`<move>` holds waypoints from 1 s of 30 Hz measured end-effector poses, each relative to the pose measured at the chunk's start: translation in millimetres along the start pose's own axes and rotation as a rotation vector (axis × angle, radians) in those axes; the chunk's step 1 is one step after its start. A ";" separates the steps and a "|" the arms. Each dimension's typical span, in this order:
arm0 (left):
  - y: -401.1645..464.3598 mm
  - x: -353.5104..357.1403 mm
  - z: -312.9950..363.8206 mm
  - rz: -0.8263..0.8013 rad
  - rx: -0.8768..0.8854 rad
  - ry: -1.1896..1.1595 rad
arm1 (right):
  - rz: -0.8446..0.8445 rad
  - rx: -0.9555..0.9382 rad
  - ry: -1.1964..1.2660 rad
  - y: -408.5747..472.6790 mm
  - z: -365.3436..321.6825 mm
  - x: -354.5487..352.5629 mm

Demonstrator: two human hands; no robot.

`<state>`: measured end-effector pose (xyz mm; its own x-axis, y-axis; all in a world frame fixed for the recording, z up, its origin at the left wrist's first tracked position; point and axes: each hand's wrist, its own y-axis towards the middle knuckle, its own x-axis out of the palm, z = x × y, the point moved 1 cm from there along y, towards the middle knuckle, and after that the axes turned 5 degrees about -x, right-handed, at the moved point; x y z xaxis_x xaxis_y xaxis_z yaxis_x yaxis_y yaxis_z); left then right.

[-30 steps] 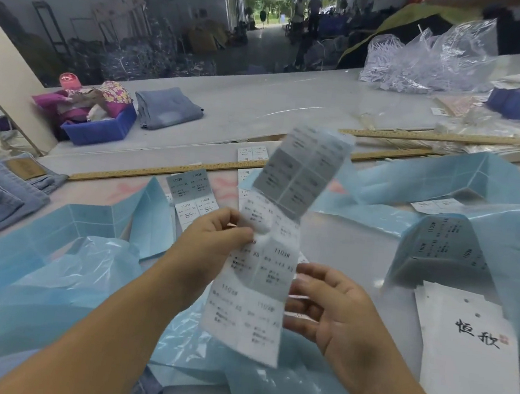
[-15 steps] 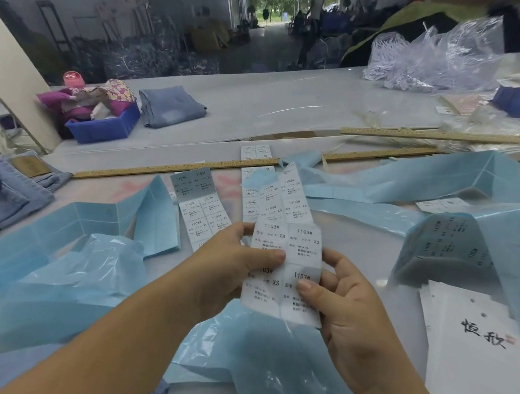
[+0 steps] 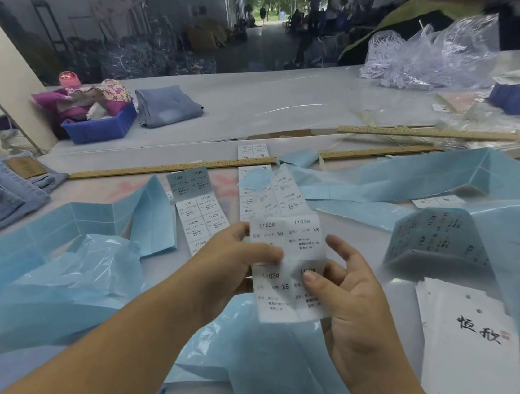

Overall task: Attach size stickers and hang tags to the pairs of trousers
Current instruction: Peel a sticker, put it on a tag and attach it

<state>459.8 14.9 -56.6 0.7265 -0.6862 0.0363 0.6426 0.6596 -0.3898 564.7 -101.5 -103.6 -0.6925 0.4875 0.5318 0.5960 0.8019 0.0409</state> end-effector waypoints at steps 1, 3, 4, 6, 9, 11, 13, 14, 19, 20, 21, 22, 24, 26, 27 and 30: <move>0.8 0.9 -0.4 0.034 -0.020 -0.039 | 0.007 -0.004 0.003 0.4 0.6 -0.2; 0.4 4.0 -2.2 0.131 -0.003 -0.028 | 0.022 -0.003 -0.003 1.5 2.4 -1.4; -0.6 5.0 -3.5 0.223 0.063 0.091 | 0.032 -0.004 -0.011 1.8 3.1 -2.2; -6.2 7.2 -4.4 0.447 0.361 0.568 | 0.054 -0.015 -0.049 1.9 4.1 -3.7; -15.7 15.0 -2.4 0.494 0.831 1.015 | 0.070 -0.039 -0.132 1.3 5.9 -5.6; -18.9 18.9 -4.0 0.390 0.848 1.127 | 0.087 -0.049 -0.162 1.9 7.0 -7.3; -22.9 21.2 -3.8 0.324 0.832 1.201 | 0.099 -0.051 -0.141 2.4 7.0 -8.1; -25.2 21.9 -3.4 0.313 0.844 1.235 | 0.100 -0.048 -0.130 2.2 6.7 -7.9; -24.7 24.7 -2.2 0.407 1.069 1.445 | 0.092 -0.032 -0.108 1.4 5.6 -4.0; -23.5 24.5 -2.0 0.426 1.085 1.464 | 0.095 -0.027 -0.097 1.3 5.4 -3.3; -22.8 24.3 -2.1 0.445 1.089 1.471 | 0.100 -0.023 -0.080 0.9 5.2 -2.8; -22.7 24.6 -3.0 0.462 1.088 1.474 | 0.105 -0.019 -0.060 0.7 5.0 -2.5; -23.6 26.5 -6.2 0.493 1.098 1.487 | 0.121 -0.011 -0.041 0.2 5.2 -2.6; -24.1 28.3 -9.4 0.520 1.110 1.500 | 0.140 0.000 -0.046 0.0 5.1 -2.8; -23.4 29.0 -10.3 0.531 1.115 1.507 | 0.148 0.006 -0.046 0.2 5.1 -2.8; -23.1 30.7 -12.9 0.542 1.125 1.542 | 0.162 0.021 -0.045 0.7 3.3 -2.3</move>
<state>464.1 -25.3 -58.3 0.4729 0.3870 -0.7916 0.7518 0.2913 0.5915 565.4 -101.0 -107.5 -0.6053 0.6258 0.4919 0.6933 0.7181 -0.0605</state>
